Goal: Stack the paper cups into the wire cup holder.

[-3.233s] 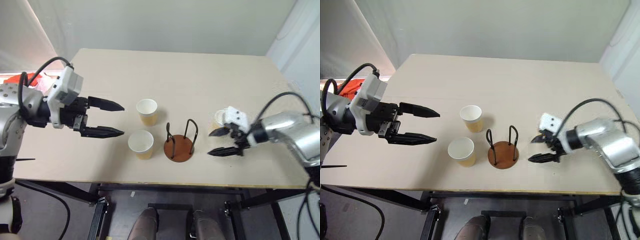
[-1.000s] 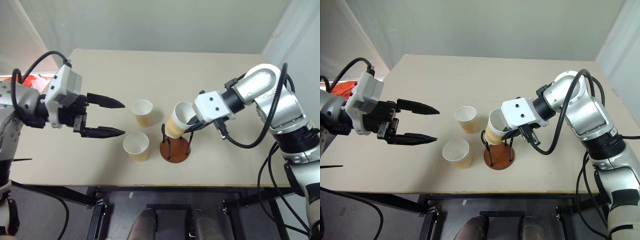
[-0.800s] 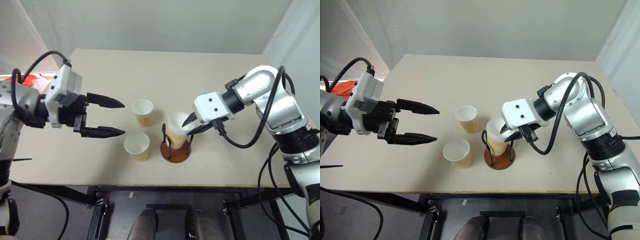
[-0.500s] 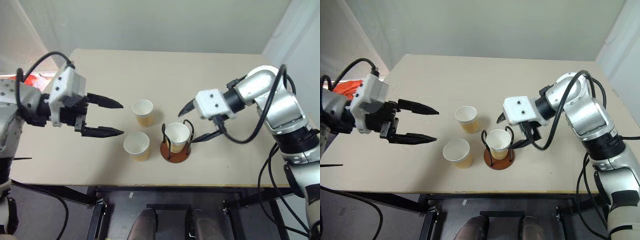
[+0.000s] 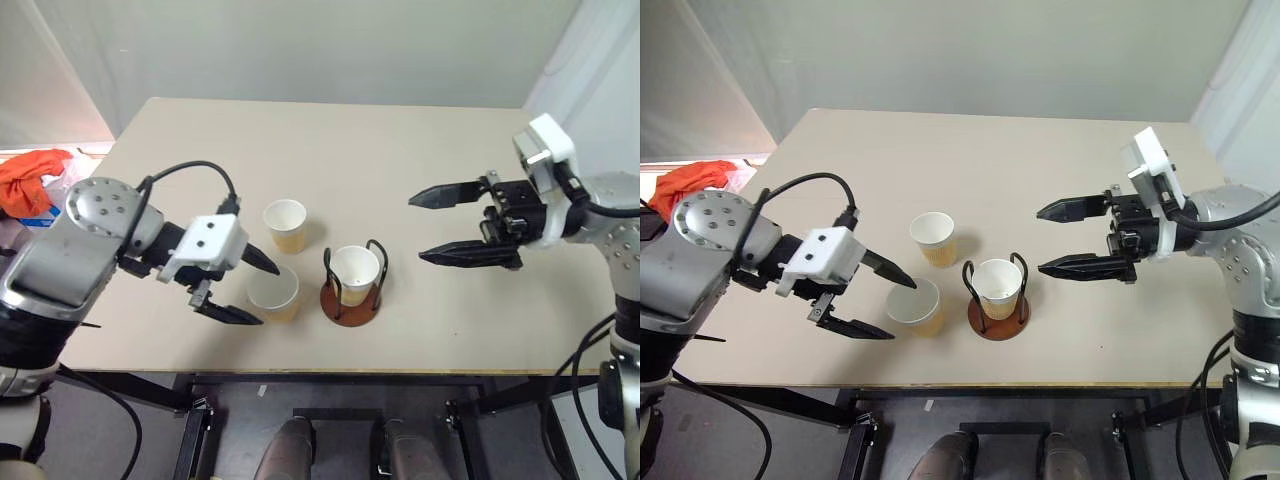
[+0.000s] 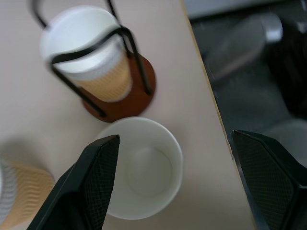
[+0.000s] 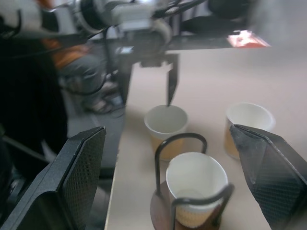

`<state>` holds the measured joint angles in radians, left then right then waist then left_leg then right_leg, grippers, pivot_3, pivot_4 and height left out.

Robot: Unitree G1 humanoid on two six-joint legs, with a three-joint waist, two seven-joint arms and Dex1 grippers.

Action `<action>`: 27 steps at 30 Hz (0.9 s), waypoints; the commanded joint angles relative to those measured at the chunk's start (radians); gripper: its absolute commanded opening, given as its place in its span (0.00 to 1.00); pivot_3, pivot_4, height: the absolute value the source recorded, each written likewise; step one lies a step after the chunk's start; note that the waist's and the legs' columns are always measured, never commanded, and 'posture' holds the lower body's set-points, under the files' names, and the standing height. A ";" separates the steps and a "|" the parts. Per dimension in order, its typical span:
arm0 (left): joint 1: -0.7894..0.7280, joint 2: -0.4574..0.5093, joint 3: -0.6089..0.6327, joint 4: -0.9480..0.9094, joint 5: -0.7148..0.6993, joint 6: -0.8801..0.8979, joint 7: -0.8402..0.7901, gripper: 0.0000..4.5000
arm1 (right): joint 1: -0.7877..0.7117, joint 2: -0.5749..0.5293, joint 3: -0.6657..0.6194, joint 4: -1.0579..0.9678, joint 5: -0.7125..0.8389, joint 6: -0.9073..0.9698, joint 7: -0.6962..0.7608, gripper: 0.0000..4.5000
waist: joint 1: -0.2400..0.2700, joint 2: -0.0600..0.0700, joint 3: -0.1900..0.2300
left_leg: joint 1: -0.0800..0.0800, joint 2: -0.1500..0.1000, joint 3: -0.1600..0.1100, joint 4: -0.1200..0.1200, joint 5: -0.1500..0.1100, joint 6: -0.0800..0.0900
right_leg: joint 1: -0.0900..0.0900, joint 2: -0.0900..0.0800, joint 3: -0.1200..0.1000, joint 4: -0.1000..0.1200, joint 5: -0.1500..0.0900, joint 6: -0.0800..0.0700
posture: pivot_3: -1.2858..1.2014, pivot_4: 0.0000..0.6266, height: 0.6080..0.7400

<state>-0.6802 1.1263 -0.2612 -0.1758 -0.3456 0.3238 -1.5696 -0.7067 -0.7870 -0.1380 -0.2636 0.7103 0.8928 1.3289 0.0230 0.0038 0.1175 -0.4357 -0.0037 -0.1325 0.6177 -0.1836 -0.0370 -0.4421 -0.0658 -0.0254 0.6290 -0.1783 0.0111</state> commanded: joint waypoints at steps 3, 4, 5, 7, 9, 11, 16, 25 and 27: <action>-0.012 -0.018 -0.074 0.041 0.163 -0.143 -0.036 0.91 | 0.093 -0.030 -0.101 -0.105 0.075 0.029 -0.123 0.98 | 0.000 0.000 0.000 | 0.000 0.000 0.000 0.002 0.001 0.001 | 0.001 0.001 0.000 0.000 0.000 0.000 | 0.52 0.24 1.00; -0.010 -0.024 -0.090 0.055 0.190 -0.167 -0.034 0.91 | 0.116 -0.038 -0.119 -0.113 0.078 0.027 -0.140 0.98 | 0.000 0.000 0.000 | -0.001 0.000 -0.001 0.004 0.001 0.001 | 0.001 0.001 0.000 0.000 0.000 0.000 | 0.52 0.24 1.00; -0.009 -0.031 -0.101 0.070 0.212 -0.186 -0.031 0.91 | 0.131 -0.046 -0.130 -0.119 0.083 0.027 -0.155 0.98 | 0.001 0.000 0.000 | -0.001 0.000 -0.001 0.005 0.001 0.001 | 0.001 0.001 0.000 0.000 0.000 0.000 | 0.52 0.24 1.00; -0.013 -0.052 -0.121 0.108 0.261 -0.227 -0.012 0.91 | 0.150 -0.055 -0.143 -0.129 0.096 0.027 -0.179 0.98 | 0.001 0.000 0.000 | -0.002 0.000 -0.001 0.008 0.000 0.002 | 0.002 0.001 0.000 0.000 0.000 0.001 | 0.52 0.24 1.00; -0.022 -0.085 -0.148 0.162 0.325 -0.283 0.016 0.91 | 0.162 -0.064 -0.154 -0.142 0.110 0.031 -0.206 0.98 | 0.002 0.000 0.000 | -0.002 0.000 -0.001 0.010 -0.001 0.003 | 0.003 0.001 0.001 0.000 0.001 0.001 | 0.52 0.24 1.00; -0.029 -0.113 -0.153 0.190 0.351 -0.305 0.026 0.82 | 0.172 -0.073 -0.164 -0.154 0.130 0.034 -0.224 1.00 | 0.002 0.000 0.000 | -0.002 -0.001 -0.001 0.011 -0.001 0.003 | 0.004 0.001 0.001 0.000 0.001 0.000 | 0.52 0.24 1.00; -0.051 -0.149 -0.138 0.233 0.363 -0.319 0.014 0.47 | 0.203 -0.101 -0.204 -0.184 0.204 0.038 -0.233 1.00 | 0.004 0.000 0.000 | -0.004 -0.001 -0.001 0.011 -0.002 0.004 | 0.004 0.002 0.001 -0.001 0.001 0.001 | 0.52 0.24 1.00; -0.094 -0.136 -0.125 0.244 0.256 -0.294 -0.045 0.01 | 0.233 -0.135 -0.215 -0.193 0.260 0.021 -0.266 1.00 | 0.007 0.000 0.000 | -0.004 -0.001 0.000 0.012 -0.005 0.005 | 0.004 0.002 0.001 -0.002 -0.002 0.008 | 0.52 0.24 1.00; -0.120 -0.111 -0.135 0.218 0.169 -0.259 -0.045 0.01 | 0.239 -0.142 -0.214 -0.191 0.261 0.014 -0.270 1.00 | 0.008 0.000 0.000 | -0.004 -0.001 0.000 0.012 -0.005 0.005 | 0.004 0.002 0.001 -0.002 -0.002 0.009 | 0.52 0.24 1.00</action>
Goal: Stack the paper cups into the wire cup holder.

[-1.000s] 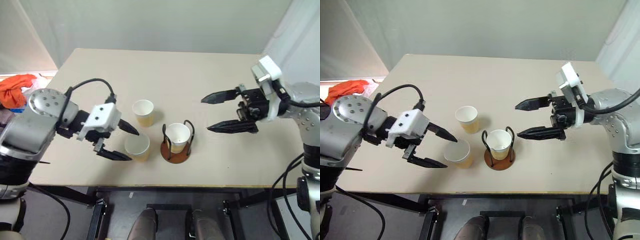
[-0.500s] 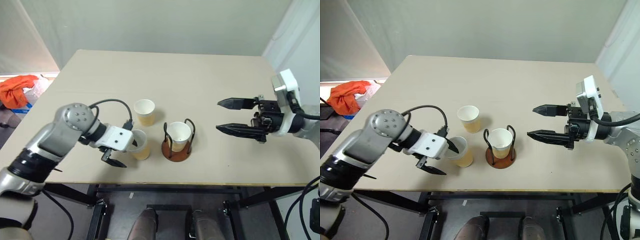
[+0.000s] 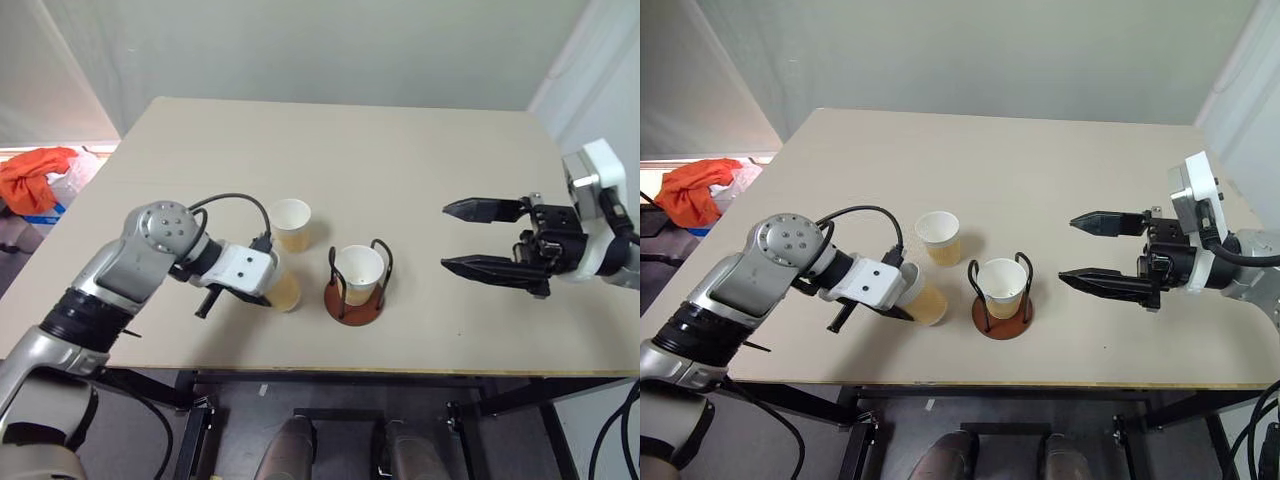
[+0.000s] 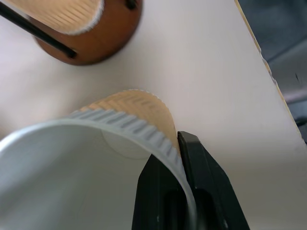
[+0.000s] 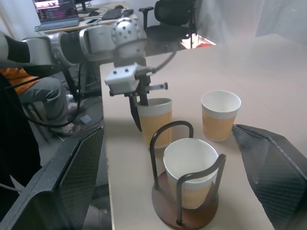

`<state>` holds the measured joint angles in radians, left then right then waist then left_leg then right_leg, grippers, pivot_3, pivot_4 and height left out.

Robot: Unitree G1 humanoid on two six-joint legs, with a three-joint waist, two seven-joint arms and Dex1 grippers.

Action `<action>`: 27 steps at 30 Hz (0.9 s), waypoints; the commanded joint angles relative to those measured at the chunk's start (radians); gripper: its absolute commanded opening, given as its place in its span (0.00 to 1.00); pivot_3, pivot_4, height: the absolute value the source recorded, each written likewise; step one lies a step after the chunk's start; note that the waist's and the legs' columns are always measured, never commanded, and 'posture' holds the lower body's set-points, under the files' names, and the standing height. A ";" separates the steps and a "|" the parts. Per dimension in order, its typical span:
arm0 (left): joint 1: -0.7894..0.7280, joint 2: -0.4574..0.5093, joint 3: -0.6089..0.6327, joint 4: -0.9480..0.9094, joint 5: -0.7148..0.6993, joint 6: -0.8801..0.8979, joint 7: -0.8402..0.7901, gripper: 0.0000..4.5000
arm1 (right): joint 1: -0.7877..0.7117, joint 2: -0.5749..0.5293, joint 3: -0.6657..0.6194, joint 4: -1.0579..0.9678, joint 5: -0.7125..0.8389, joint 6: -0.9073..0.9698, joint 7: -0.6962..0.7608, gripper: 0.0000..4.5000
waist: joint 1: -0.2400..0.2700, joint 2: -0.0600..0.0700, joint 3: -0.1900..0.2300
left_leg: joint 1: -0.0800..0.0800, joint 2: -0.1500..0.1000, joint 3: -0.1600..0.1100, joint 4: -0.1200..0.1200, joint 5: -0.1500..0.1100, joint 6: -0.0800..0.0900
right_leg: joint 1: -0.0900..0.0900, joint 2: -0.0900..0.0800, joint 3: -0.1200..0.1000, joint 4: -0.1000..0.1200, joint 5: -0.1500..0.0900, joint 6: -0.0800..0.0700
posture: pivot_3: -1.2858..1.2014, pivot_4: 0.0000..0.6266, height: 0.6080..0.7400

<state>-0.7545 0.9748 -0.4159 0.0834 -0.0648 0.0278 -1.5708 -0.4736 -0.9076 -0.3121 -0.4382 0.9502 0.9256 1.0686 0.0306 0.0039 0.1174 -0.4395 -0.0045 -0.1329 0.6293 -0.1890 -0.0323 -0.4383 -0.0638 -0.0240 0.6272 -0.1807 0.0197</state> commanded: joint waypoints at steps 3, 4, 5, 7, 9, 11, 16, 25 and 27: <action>-0.171 0.112 -0.003 -0.063 -0.327 0.082 -0.044 0.01 | 0.018 -0.045 -0.054 -0.015 0.024 -0.025 -0.006 1.00 | 0.003 -0.001 0.000 | -0.001 0.000 -0.001 0.001 -0.001 0.000 | 0.000 0.001 0.000 0.000 0.000 0.001 | 0.52 0.24 1.00; -0.229 0.130 -0.016 -0.055 -0.394 0.081 -0.044 0.01 | 0.027 -0.057 -0.065 -0.015 0.024 -0.027 -0.002 1.00 | 0.006 0.000 0.000 | -0.002 0.000 -0.001 0.001 -0.001 0.000 | 0.000 0.002 0.000 -0.001 0.000 0.001 | 0.52 0.24 1.00; -0.296 0.144 -0.035 -0.042 -0.468 0.083 -0.044 0.01 | 0.041 -0.069 -0.079 -0.011 0.019 -0.030 0.004 1.00 | 0.008 0.000 0.000 | -0.003 0.000 -0.002 0.002 -0.001 -0.001 | 0.000 0.002 0.000 -0.001 0.000 0.001 | 0.52 0.24 1.00; -0.406 0.163 -0.079 -0.014 -0.579 0.082 -0.044 0.01 | 0.066 -0.089 -0.101 -0.001 0.012 -0.038 0.013 1.00 | 0.013 0.000 0.000 | -0.003 0.000 -0.002 0.002 -0.002 0.000 | 0.000 0.002 0.000 -0.001 0.000 0.002 | 0.52 0.24 1.00; -0.534 0.138 -0.145 0.054 -0.633 0.051 -0.044 0.01 | 0.105 -0.111 -0.141 0.012 -0.001 -0.051 0.021 1.00 | 0.017 0.000 0.000 | -0.004 0.000 -0.002 0.002 -0.005 -0.003 | 0.000 0.002 0.001 -0.003 0.000 0.002 | 0.52 0.24 1.00; -0.625 0.115 -0.214 0.107 -0.671 0.014 -0.044 0.01 | 0.136 -0.124 -0.171 0.017 -0.006 -0.060 0.019 1.00 | 0.019 0.000 0.000 | -0.004 -0.001 -0.001 0.002 -0.006 -0.004 | 0.000 0.002 0.002 -0.003 -0.001 0.003 | 0.52 0.24 1.00; -0.748 0.031 -0.435 0.204 -0.676 -0.122 -0.044 0.01 | 0.187 -0.114 -0.207 -0.024 0.014 -0.066 -0.025 1.00 | 0.018 0.001 0.000 | -0.005 0.000 0.003 0.003 -0.005 0.001 | 0.003 0.002 0.005 -0.002 -0.002 0.008 | 0.52 0.24 1.00; -0.861 -0.175 -0.673 0.450 -0.526 -0.417 -0.044 0.01 | 0.264 -0.125 -0.315 -0.111 0.081 -0.033 -0.110 1.00 | 0.017 0.001 0.001 | -0.006 -0.001 0.010 0.014 -0.009 0.002 | 0.004 0.007 0.024 -0.004 -0.003 0.027 | 0.52 0.24 1.00; -0.871 -0.208 -0.713 0.491 -0.498 -0.478 -0.044 0.01 | 0.284 -0.127 -0.341 -0.128 0.096 -0.026 -0.127 1.00 | 0.019 0.001 0.001 | -0.006 -0.002 0.012 0.019 -0.012 0.004 | 0.004 0.007 0.025 -0.008 -0.001 0.033 | 0.52 0.24 1.00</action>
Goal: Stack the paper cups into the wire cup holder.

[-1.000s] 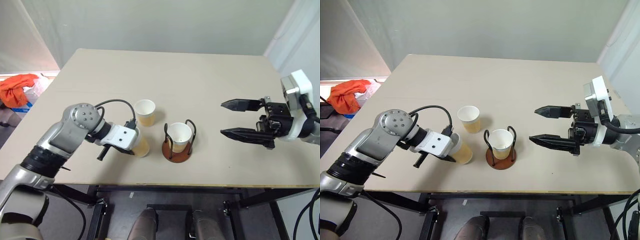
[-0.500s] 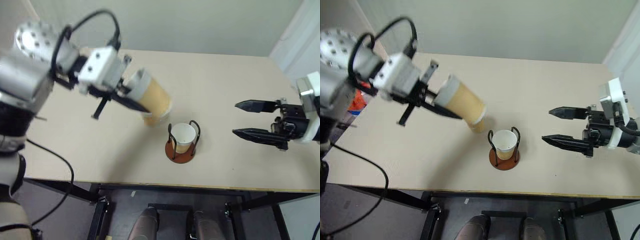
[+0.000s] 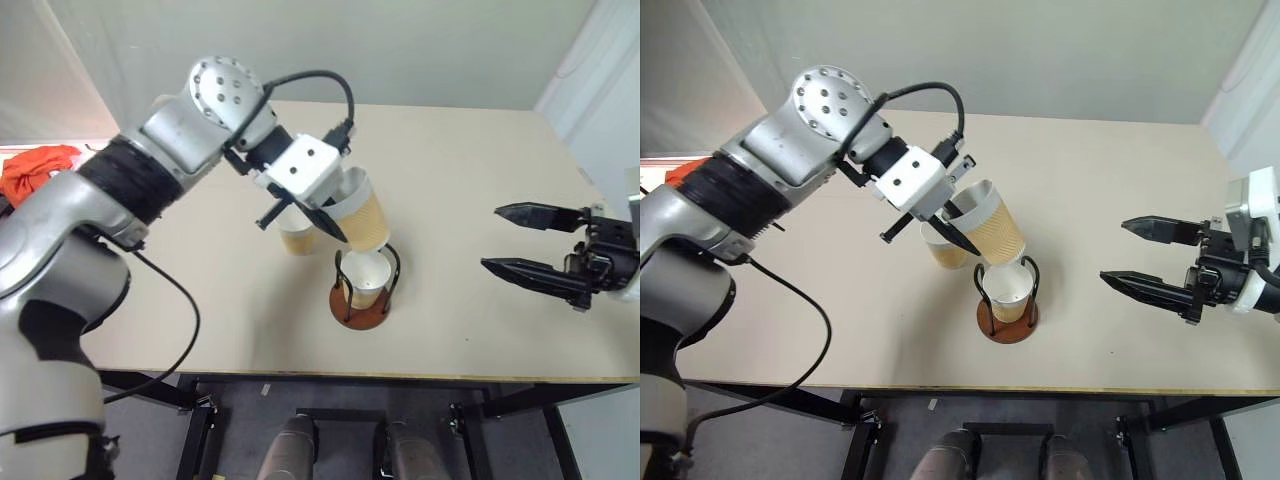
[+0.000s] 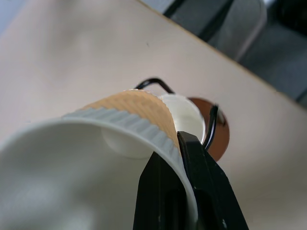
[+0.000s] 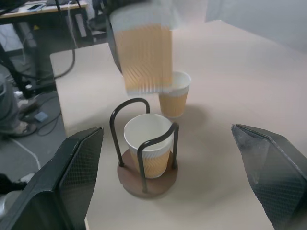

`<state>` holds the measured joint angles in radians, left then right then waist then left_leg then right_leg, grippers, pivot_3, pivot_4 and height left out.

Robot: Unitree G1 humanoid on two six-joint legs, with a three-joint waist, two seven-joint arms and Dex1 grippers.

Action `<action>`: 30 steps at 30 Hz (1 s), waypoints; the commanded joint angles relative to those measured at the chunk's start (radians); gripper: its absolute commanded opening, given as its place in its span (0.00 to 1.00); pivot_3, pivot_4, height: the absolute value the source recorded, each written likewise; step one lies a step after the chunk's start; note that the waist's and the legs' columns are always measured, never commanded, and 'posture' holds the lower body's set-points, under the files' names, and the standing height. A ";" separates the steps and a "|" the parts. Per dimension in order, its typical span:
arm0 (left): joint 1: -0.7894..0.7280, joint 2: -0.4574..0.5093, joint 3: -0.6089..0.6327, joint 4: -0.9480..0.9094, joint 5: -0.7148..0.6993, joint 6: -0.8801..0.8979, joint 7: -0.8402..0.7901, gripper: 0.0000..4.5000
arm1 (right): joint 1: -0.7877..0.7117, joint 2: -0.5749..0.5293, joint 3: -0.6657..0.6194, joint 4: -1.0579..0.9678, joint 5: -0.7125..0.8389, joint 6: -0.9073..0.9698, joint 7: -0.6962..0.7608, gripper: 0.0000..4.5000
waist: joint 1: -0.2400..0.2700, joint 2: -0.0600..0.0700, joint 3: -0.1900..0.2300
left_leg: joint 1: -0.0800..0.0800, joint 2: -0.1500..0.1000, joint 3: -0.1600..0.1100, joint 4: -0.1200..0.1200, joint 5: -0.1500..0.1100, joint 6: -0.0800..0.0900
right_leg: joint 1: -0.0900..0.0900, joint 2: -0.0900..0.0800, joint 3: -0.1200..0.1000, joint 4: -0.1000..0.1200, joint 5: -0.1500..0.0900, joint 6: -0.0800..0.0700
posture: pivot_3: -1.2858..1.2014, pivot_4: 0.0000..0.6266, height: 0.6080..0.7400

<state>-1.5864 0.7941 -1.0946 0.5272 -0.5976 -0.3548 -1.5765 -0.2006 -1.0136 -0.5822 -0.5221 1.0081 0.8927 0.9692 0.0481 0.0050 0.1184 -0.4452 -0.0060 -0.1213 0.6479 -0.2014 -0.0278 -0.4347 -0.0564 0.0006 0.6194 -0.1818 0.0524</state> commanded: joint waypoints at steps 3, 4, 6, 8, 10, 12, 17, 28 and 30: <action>-0.048 -0.041 -0.079 0.046 0.005 -0.137 -0.038 0.01 | 0.043 -0.013 -0.097 -0.074 0.059 0.013 -0.062 1.00 | 0.001 0.000 0.000 | -0.006 0.000 0.001 0.002 -0.004 0.004 | -0.001 -0.001 0.002 -0.009 0.005 0.007 | 0.52 0.24 1.00; -0.053 -0.046 -0.091 0.047 -0.001 -0.149 -0.038 0.01 | 0.057 -0.010 -0.108 -0.084 0.066 0.015 -0.073 1.00 | 0.002 0.001 0.000 | -0.007 0.000 0.001 0.004 -0.005 0.004 | -0.001 -0.001 0.002 -0.010 0.006 0.008 | 0.52 0.24 1.00; -0.061 -0.052 -0.111 0.056 -0.005 -0.172 -0.038 0.01 | 0.078 -0.007 -0.126 -0.101 0.082 0.016 -0.094 1.00 | 0.006 0.001 0.000 | -0.009 0.000 0.002 0.010 -0.011 0.006 | -0.001 -0.001 0.002 -0.009 0.006 0.010 | 0.52 0.24 1.00; -0.069 -0.058 -0.134 0.069 -0.004 -0.195 -0.038 0.01 | 0.097 -0.007 -0.145 -0.111 0.096 0.014 -0.110 1.00 | 0.009 0.001 0.000 | -0.010 0.001 0.003 0.016 -0.017 0.006 | -0.001 0.000 0.001 -0.008 0.006 0.010 | 0.52 0.24 1.00; -0.074 -0.067 -0.144 0.083 -0.007 -0.210 -0.038 0.01 | 0.112 -0.009 -0.157 -0.121 0.106 0.013 -0.126 1.00 | 0.012 0.001 0.000 | -0.011 0.001 0.005 0.018 -0.020 0.008 | -0.001 -0.001 0.002 -0.009 0.006 0.010 | 0.52 0.24 1.00; -0.081 -0.083 -0.146 0.099 -0.009 -0.220 -0.038 0.01 | 0.128 -0.009 -0.165 -0.130 0.112 0.011 -0.138 1.00 | 0.015 0.001 0.000 | -0.010 0.001 0.007 0.018 -0.021 0.008 | -0.001 -0.002 0.003 -0.009 0.006 0.011 | 0.52 0.24 1.00; -0.087 -0.101 -0.153 0.095 -0.021 -0.230 -0.038 0.01 | 0.152 -0.012 -0.178 -0.139 0.126 0.001 -0.160 1.00 | 0.017 0.001 0.000 | -0.009 0.001 0.011 0.019 -0.022 0.009 | -0.001 -0.002 0.004 -0.009 0.007 0.013 | 0.52 0.24 1.00; -0.096 -0.115 -0.149 0.085 -0.027 -0.219 -0.038 0.53 | 0.174 -0.013 -0.176 -0.133 0.123 -0.019 -0.174 1.00 | 0.017 0.001 0.000 | -0.008 0.002 0.016 0.023 -0.024 0.014 | -0.001 -0.002 0.008 -0.009 0.009 0.015 | 0.52 0.24 1.00; -0.094 -0.123 -0.133 0.097 -0.017 -0.224 -0.038 0.68 | 0.173 -0.014 -0.171 -0.127 0.118 -0.023 -0.172 1.00 | 0.017 0.001 0.000 | -0.008 0.002 0.017 0.023 -0.024 0.015 | -0.001 -0.002 0.009 -0.009 0.009 0.015 | 0.52 0.24 1.00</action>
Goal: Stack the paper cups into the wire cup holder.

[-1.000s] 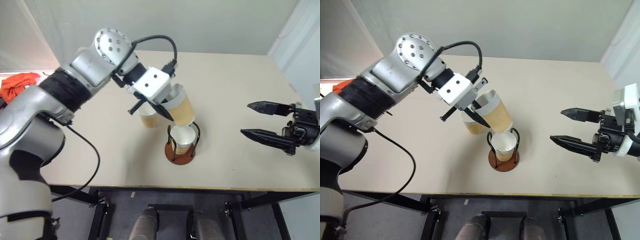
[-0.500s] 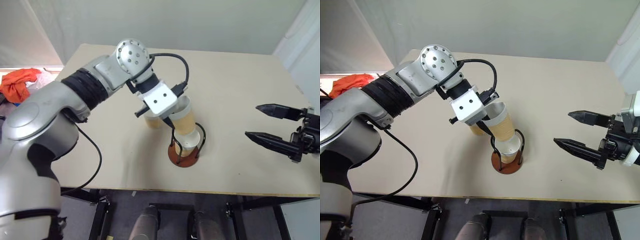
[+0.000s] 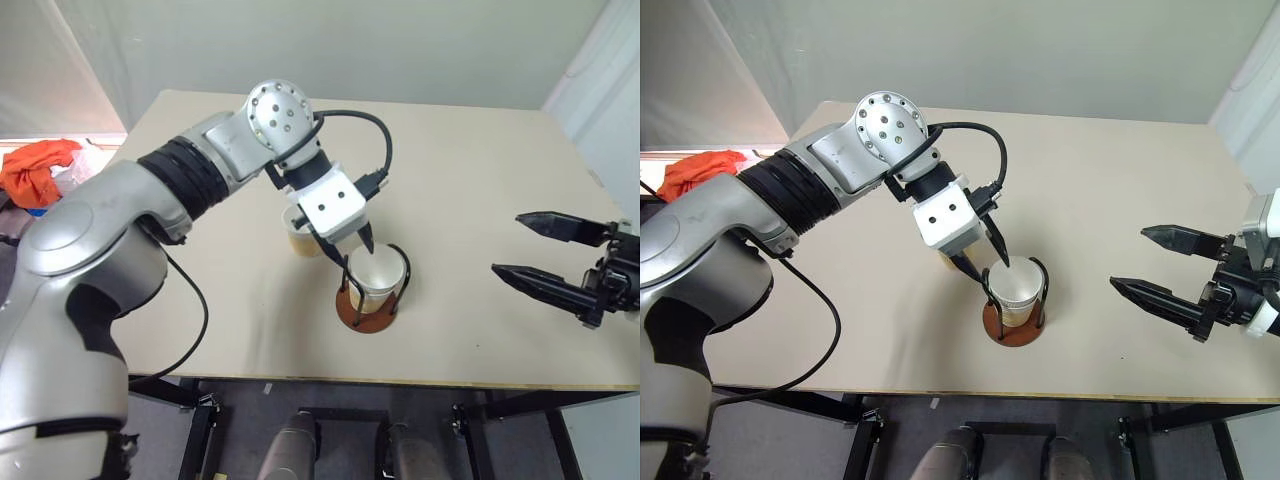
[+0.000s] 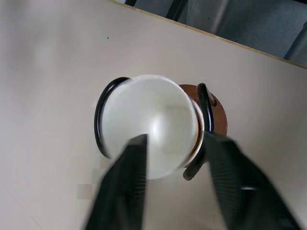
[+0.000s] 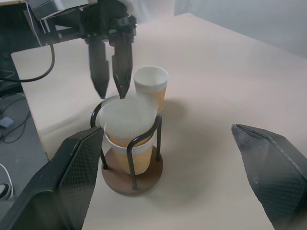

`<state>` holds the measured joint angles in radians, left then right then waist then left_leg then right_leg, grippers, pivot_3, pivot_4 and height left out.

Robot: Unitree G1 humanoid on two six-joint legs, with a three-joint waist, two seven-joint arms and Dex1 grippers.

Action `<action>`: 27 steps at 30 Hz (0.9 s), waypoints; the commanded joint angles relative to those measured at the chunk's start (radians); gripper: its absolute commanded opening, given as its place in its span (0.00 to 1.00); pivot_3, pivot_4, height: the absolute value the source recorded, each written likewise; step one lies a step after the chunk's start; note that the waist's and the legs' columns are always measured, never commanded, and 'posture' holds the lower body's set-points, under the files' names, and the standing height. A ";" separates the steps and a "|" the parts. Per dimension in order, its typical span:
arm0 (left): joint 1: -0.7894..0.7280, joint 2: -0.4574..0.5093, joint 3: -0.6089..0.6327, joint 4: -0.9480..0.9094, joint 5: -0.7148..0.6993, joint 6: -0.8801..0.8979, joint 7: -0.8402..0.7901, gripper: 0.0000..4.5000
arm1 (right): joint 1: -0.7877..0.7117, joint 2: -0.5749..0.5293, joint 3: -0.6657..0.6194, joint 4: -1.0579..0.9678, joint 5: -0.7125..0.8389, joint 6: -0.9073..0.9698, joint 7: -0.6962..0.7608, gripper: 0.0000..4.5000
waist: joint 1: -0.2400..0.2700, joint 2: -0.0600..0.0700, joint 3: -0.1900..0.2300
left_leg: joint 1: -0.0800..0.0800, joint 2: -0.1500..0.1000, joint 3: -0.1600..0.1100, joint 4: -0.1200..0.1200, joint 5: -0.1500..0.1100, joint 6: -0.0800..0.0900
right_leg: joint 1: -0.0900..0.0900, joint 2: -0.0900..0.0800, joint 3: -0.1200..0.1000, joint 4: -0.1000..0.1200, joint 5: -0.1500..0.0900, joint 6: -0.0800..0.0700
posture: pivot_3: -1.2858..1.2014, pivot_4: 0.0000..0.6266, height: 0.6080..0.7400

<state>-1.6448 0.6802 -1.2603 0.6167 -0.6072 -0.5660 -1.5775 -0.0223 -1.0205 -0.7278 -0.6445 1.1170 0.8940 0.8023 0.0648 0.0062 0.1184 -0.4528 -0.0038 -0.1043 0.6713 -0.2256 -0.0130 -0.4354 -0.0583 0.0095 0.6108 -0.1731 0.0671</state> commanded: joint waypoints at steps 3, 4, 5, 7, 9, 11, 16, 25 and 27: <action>-0.028 -0.036 0.081 0.066 0.033 -0.020 -0.037 0.82 | -0.009 -0.008 -0.008 0.005 -0.003 -0.034 -0.005 1.00 | 0.000 0.000 0.000 | -0.001 0.000 0.000 0.001 0.000 0.001 | 0.000 0.000 0.000 0.000 0.000 0.000 | 0.52 0.24 1.00; -0.026 -0.047 0.109 0.109 0.055 -0.014 -0.037 0.82 | -0.014 -0.009 0.000 0.010 -0.003 -0.038 -0.003 1.00 | 0.000 0.000 0.000 | -0.001 0.000 0.000 0.002 -0.001 0.001 | 0.000 0.000 0.000 0.000 0.000 0.001 | 0.52 0.24 1.00; -0.024 -0.056 0.131 0.139 0.071 -0.009 -0.037 0.82 | -0.016 -0.009 0.004 0.013 -0.004 -0.041 -0.001 1.00 | 0.000 0.000 0.000 | -0.001 0.000 0.001 0.003 -0.002 0.001 | 0.000 0.000 0.001 0.000 0.001 0.001 | 0.52 0.24 1.00; -0.015 -0.054 0.182 0.253 0.142 -0.004 -0.037 0.82 | -0.034 -0.013 0.032 0.025 -0.010 -0.053 0.011 1.00 | -0.001 0.000 0.000 | 0.000 0.000 0.002 0.003 -0.002 0.001 | 0.000 0.000 0.002 0.000 0.001 0.001 | 0.52 0.24 1.00; -0.005 -0.052 0.225 0.340 0.204 0.002 -0.037 0.82 | -0.051 -0.017 0.056 0.036 -0.015 -0.064 0.021 1.00 | -0.004 0.001 0.000 | 0.000 0.000 0.003 0.003 -0.002 0.002 | 0.000 0.000 0.003 0.000 0.001 0.002 | 0.52 0.24 1.00; 0.008 -0.055 0.283 0.436 0.278 0.011 -0.037 0.82 | -0.083 -0.021 0.090 0.049 -0.016 -0.074 0.024 1.00 | -0.009 0.001 -0.001 | 0.001 0.001 0.004 0.003 -0.002 0.002 | 0.000 0.000 0.003 0.000 0.001 0.002 | 0.52 0.24 1.00; 0.056 -0.076 0.420 0.590 0.417 0.054 -0.032 0.82 | -0.137 -0.025 0.161 0.084 -0.043 -0.091 0.037 1.00 | -0.008 0.002 -0.001 | 0.001 0.000 0.004 0.004 -0.001 0.002 | 0.000 0.001 0.005 0.000 0.001 0.003 | 0.52 0.24 1.00; 0.128 -0.123 0.560 0.641 0.520 0.173 -0.037 0.82 | -0.150 -0.021 0.180 0.093 -0.066 -0.096 0.048 1.00 | 0.001 0.002 -0.001 | -0.001 -0.001 0.006 0.009 -0.002 0.005 | -0.001 0.001 0.010 -0.001 0.002 0.005 | 0.52 0.24 1.00; 0.140 -0.130 0.575 0.648 0.555 0.173 -0.037 0.82 | -0.143 -0.021 0.175 0.087 -0.066 -0.092 0.041 1.00 | -0.002 0.002 -0.001 | 0.000 -0.001 0.010 0.009 -0.002 0.006 | -0.001 0.002 0.014 0.000 0.001 0.007 | 0.52 0.24 1.00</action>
<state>-1.5058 0.5525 -0.7128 1.2595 -0.0841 -0.3946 -1.5797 -0.1665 -1.0317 -0.5284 -0.5390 1.0544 0.8134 0.8432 0.0629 0.0081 0.1176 -0.4521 -0.0051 -0.0934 0.6803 -0.2277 -0.0068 -0.4359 -0.0566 0.0248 0.6107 -0.1726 0.0753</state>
